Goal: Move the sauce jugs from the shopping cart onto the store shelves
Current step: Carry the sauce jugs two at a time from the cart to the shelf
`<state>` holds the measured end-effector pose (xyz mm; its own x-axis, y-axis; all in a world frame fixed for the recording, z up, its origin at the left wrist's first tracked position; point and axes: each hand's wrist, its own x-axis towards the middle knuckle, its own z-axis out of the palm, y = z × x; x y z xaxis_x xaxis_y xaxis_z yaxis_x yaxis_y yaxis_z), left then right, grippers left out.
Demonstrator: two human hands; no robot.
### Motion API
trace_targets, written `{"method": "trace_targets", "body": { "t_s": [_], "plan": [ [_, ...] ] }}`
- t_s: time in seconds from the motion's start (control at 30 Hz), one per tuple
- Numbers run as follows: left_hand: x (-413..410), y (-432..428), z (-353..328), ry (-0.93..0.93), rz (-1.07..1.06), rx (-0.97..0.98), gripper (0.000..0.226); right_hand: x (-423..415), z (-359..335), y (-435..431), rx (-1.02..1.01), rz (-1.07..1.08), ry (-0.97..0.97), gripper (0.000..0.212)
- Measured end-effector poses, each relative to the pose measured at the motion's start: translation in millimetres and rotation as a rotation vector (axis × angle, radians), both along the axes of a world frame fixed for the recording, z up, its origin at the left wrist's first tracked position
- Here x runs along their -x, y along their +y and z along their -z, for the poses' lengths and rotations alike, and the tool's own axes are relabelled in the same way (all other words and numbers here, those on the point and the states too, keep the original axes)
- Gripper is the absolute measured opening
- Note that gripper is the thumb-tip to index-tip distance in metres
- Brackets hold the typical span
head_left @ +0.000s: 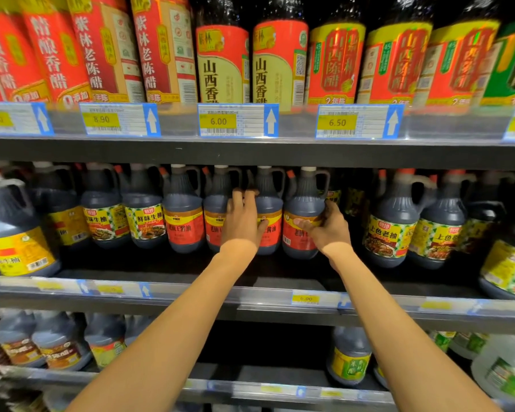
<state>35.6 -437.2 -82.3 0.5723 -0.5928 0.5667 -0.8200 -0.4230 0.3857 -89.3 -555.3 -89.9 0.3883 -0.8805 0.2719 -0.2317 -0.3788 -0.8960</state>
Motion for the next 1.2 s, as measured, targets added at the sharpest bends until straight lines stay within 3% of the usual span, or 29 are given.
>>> {"method": "trace_targets", "body": {
  "t_s": [0.23,0.5,0.77,0.9,1.07,1.2],
  "plan": [
    [4,3,9,-0.03,0.015,-0.046,0.065,-1,1,1,-0.003,-0.006,-0.012,0.072],
    [6,21,10,-0.055,0.059,-0.106,0.062,-2,3,2,-0.05,0.0,-0.017,0.088],
    [8,60,8,-0.132,0.088,-0.269,0.056,1,-13,26,-0.033,0.094,0.081,0.079],
    [7,82,-7,-0.142,0.039,-0.41,0.03,13,-16,44,0.002,0.14,0.123,0.065],
    [9,119,-18,-0.174,0.04,-0.542,0.051,23,-25,87,0.141,0.125,0.255,0.075],
    [15,164,-21,-0.151,0.012,-0.585,0.059,21,-36,134,0.259,-0.086,0.37,0.071]
  ]
}}
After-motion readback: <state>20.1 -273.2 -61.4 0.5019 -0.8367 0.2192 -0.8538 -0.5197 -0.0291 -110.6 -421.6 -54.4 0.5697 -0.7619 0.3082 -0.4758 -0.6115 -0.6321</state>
